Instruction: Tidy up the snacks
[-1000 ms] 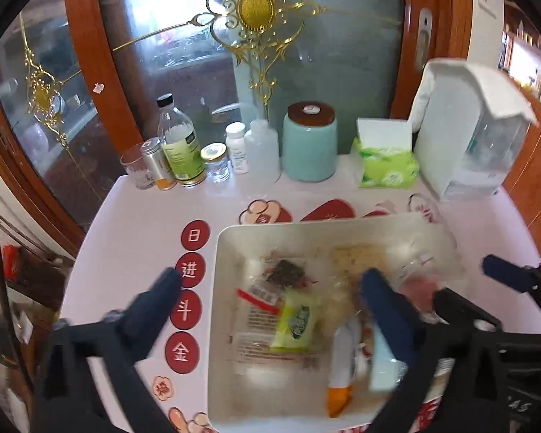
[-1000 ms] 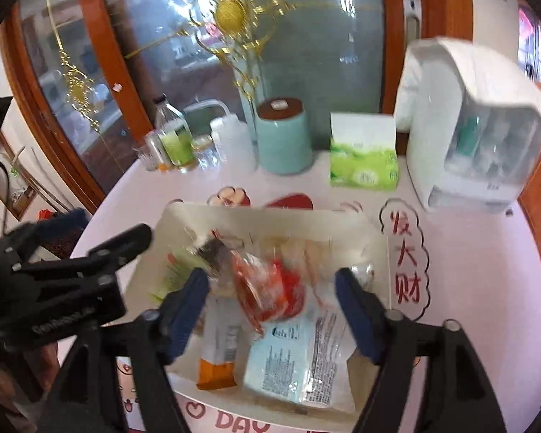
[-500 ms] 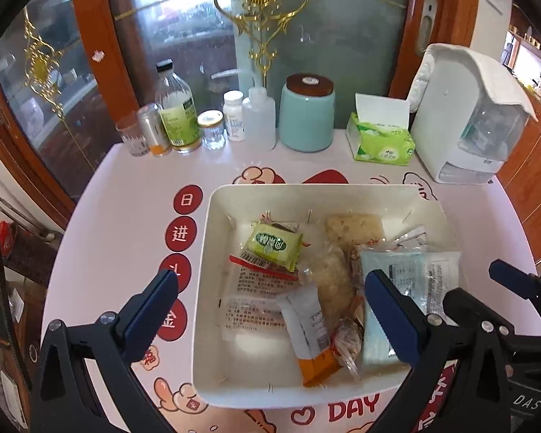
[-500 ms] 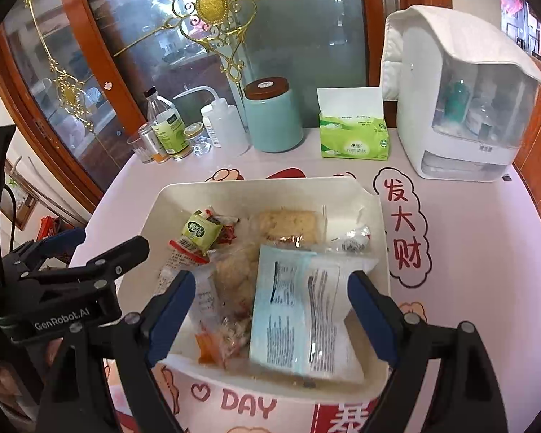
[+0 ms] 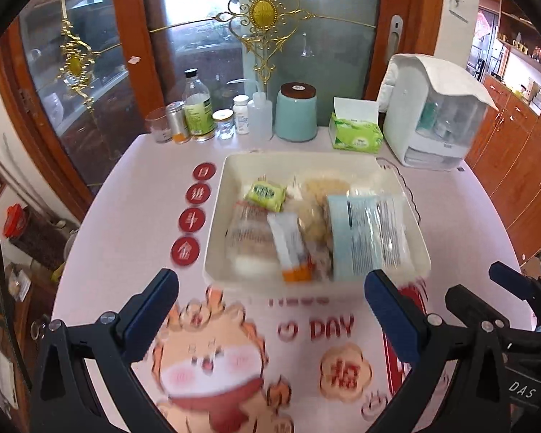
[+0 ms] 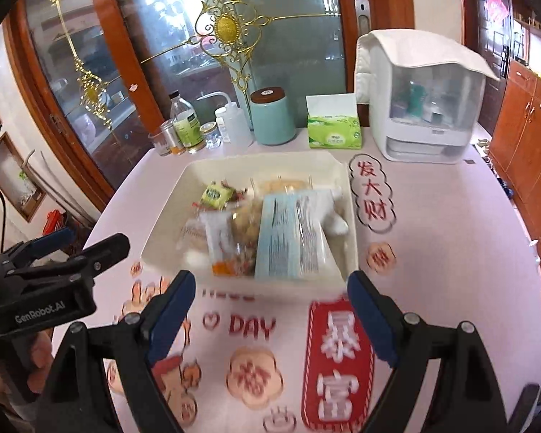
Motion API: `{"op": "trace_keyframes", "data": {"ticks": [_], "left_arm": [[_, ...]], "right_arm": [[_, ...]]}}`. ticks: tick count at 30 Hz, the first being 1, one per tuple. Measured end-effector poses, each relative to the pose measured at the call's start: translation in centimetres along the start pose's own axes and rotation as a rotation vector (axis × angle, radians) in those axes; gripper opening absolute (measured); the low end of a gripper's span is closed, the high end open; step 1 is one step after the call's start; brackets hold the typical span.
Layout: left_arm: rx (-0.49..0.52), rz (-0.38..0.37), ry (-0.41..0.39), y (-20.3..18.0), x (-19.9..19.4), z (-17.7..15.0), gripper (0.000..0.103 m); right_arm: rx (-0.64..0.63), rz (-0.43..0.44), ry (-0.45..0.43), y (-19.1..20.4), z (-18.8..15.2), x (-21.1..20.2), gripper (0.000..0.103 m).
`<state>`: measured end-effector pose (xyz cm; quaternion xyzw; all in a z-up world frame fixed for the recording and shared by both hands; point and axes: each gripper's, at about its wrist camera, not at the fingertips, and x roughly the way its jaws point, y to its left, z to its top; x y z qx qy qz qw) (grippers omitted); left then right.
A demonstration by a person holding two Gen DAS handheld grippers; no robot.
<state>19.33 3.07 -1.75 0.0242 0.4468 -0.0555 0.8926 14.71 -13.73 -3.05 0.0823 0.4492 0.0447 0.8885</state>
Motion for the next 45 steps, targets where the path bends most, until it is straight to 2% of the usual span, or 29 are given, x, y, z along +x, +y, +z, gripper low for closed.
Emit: {"op": "trace_keyframes", "data": {"ticks": [8, 15, 22, 31, 45], "left_arm": [[-0.019, 0.001, -0.011, -0.8, -7.8, -6.9, 0.103], [0.002, 0.011, -0.041, -2.3, -11.7, -10.6, 0.103], [0.008, 0.026, -0.028, -3.3, -12.6, -12.2, 0.103], [-0.010, 0.038, -0.010, -3.4, -12.3, -12.3, 0.103], [-0.019, 0.024, 0.029, -2.6, -11.7, -12.6, 0.103]], "right_arm": [[0.011, -0.021, 0.016, 0.3, -6.0, -6.4, 0.087], [0.065, -0.039, 0.008, -0.4, -8.0, -9.5, 0.087], [0.057, -0.102, -0.010, -0.3, -9.6, -10.6, 0.087], [0.048, -0.151, 0.019, -0.3, -10.7, -10.4, 0.087], [0.051, -0.168, 0.005, -0.1, -10.8, -10.7, 0.087]]}}
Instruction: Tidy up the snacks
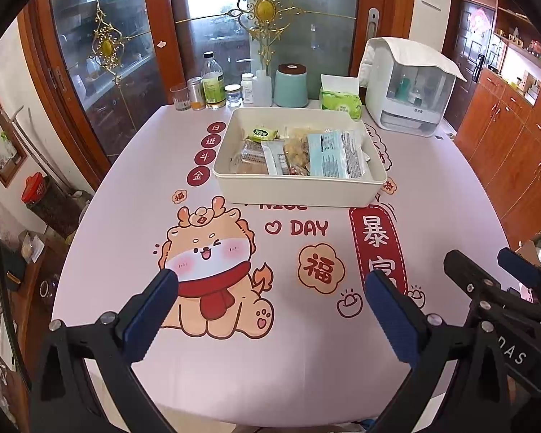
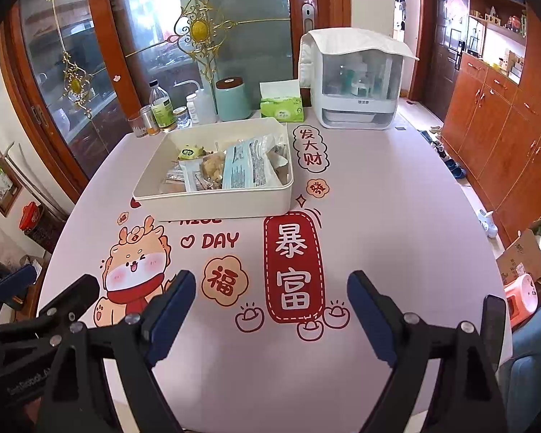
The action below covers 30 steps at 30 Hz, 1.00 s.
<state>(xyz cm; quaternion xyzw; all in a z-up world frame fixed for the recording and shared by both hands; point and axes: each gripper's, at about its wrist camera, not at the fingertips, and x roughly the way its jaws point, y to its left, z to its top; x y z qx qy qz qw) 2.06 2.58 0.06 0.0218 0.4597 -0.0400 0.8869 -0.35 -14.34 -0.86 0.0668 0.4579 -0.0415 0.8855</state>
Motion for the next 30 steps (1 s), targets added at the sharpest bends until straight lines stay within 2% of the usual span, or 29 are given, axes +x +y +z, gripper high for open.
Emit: {"op": "trace_keyframes", "data": {"ticks": [30], "left_arm": [[0.000, -0.013, 0.019, 0.51, 0.51, -0.09, 0.103]], "right_arm": [[0.019, -0.001, 0.013, 0.78, -0.40, 0.08, 0.087]]}}
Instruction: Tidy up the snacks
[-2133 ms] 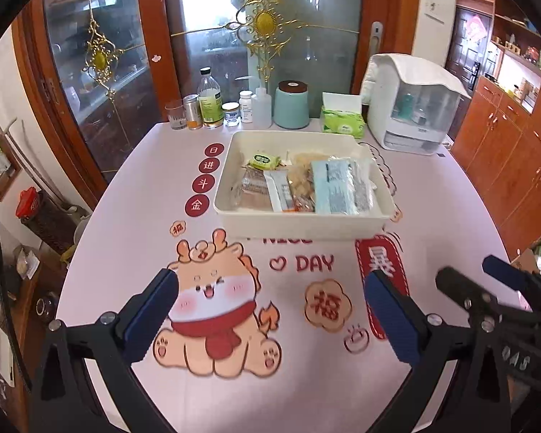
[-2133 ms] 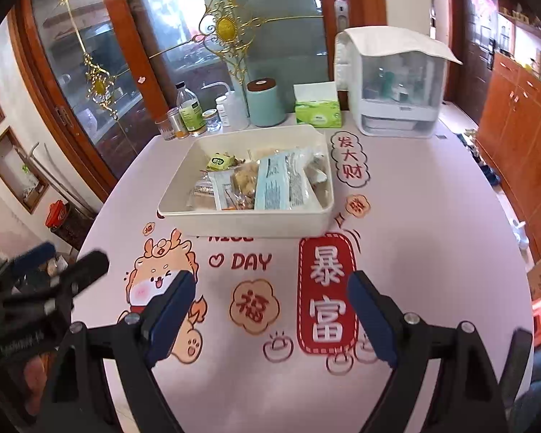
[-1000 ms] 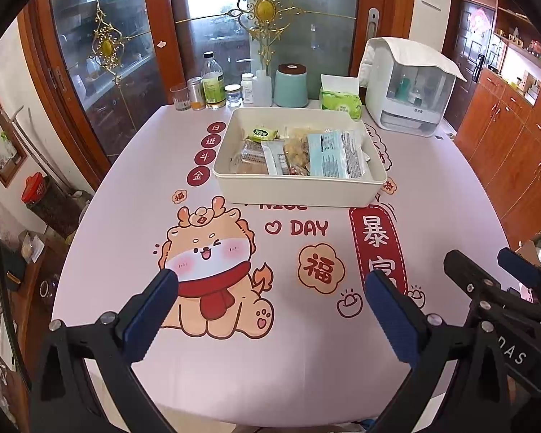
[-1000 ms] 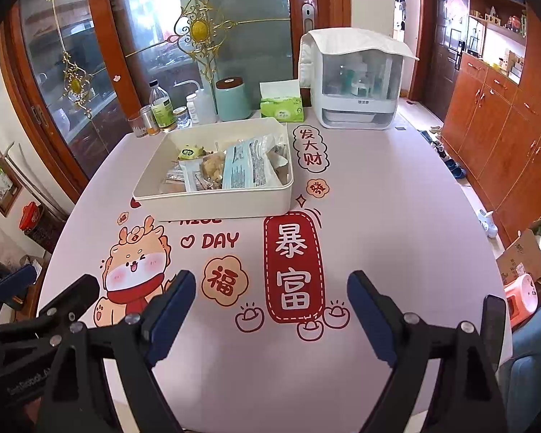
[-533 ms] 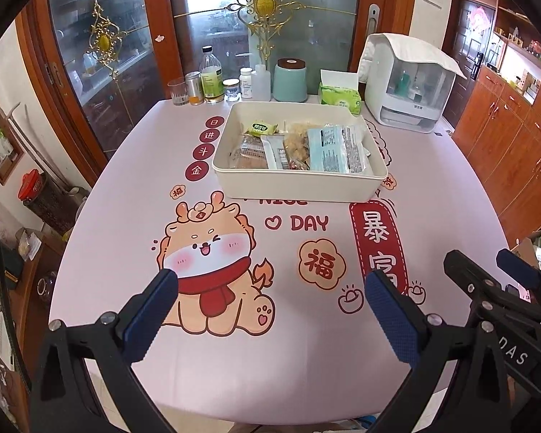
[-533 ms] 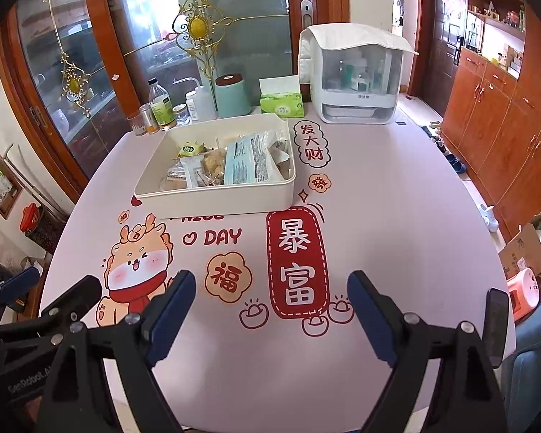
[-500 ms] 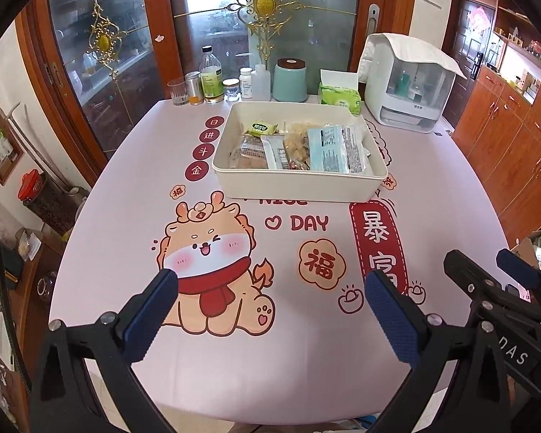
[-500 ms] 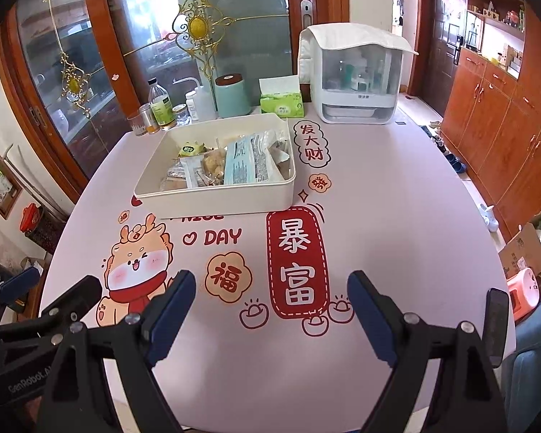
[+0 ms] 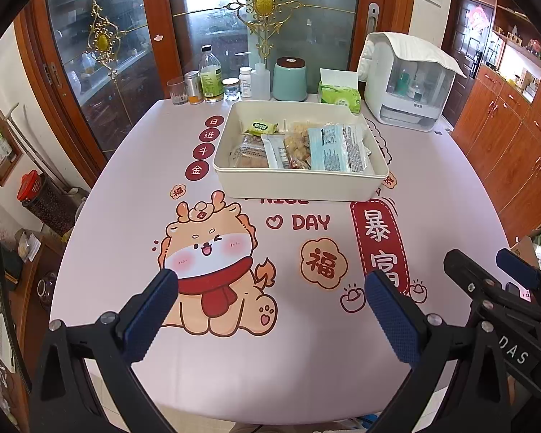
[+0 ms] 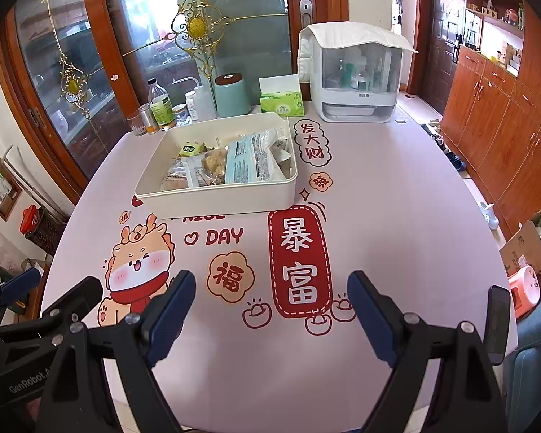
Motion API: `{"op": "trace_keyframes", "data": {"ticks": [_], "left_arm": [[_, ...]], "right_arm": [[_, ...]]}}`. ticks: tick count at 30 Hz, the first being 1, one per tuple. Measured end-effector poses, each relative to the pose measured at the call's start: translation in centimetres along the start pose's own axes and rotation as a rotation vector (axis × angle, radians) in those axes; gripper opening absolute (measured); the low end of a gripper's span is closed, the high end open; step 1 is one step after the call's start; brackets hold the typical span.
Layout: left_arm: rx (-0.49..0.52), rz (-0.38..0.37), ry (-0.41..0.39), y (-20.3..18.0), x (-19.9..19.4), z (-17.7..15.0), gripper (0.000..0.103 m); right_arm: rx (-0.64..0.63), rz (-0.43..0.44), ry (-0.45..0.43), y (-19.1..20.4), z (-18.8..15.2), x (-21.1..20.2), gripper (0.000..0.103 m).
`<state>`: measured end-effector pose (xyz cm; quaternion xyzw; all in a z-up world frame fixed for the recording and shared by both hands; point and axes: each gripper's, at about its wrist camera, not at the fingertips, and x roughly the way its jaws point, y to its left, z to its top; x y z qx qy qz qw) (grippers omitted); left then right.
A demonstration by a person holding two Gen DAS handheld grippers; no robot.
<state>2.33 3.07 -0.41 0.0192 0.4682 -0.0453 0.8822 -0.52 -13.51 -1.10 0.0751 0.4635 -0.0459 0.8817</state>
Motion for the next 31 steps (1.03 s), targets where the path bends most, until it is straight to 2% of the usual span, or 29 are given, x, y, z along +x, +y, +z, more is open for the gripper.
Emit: {"op": "trace_keyframes", "data": {"ticks": [31], "left_arm": [[0.004, -0.002, 0.002, 0.13, -0.03, -0.14, 0.103]], "right_arm": [[0.009, -0.004, 0.000, 0.28, -0.32, -0.11, 0.087]]}}
